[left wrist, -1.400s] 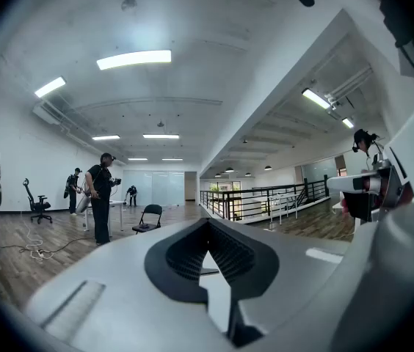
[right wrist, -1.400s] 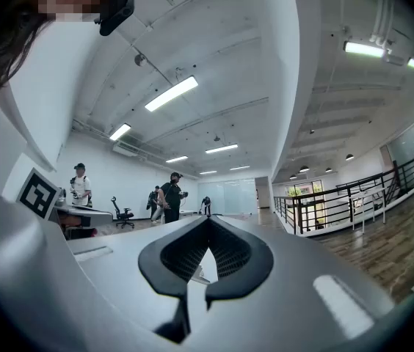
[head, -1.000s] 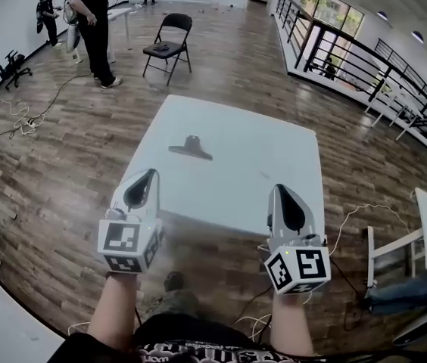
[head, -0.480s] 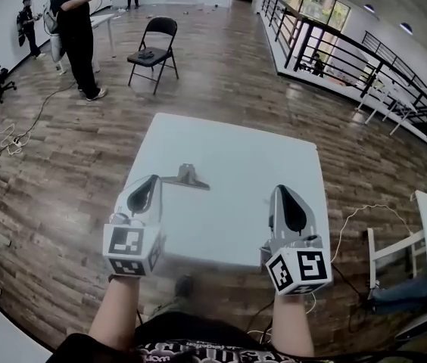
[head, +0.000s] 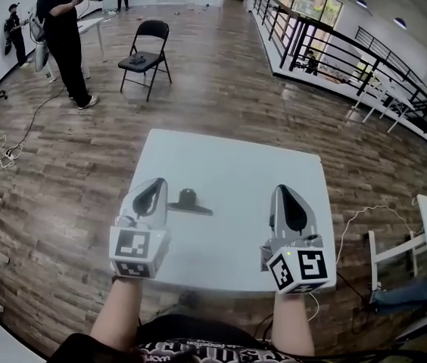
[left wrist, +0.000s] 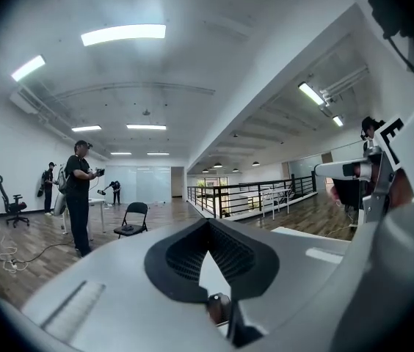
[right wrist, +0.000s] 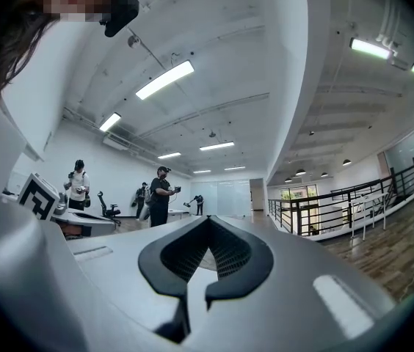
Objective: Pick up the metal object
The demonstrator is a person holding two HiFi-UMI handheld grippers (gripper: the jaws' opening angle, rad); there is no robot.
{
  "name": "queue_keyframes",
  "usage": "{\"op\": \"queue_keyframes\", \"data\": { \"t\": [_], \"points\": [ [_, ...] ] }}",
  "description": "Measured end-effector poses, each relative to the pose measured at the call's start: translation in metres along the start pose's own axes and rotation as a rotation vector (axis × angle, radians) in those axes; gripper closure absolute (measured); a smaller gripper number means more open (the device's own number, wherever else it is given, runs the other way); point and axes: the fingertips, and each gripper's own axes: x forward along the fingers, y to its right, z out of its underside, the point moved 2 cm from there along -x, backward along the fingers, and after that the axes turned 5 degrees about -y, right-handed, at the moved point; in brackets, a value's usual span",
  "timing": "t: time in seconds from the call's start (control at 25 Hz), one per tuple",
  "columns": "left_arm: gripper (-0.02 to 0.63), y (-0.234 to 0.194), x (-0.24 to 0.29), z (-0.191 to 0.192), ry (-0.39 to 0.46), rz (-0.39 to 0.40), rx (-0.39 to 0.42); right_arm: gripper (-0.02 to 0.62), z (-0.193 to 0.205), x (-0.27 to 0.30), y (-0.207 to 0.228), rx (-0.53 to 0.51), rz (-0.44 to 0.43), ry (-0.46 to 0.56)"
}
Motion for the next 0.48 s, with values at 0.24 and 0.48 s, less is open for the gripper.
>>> {"op": "queue_keyframes", "data": {
  "t": [0.24,0.48],
  "points": [
    [0.611,-0.009,0.031,0.027,-0.097,0.032,-0.004,0.584,0.007,0.024,0.002,0.003,0.015,-0.02],
    [0.505,-0.001,0.058,0.059,-0.214,0.093,-0.049,0.583,0.014,0.035,0.011,0.009,0.034,-0.044]
  ]
}}
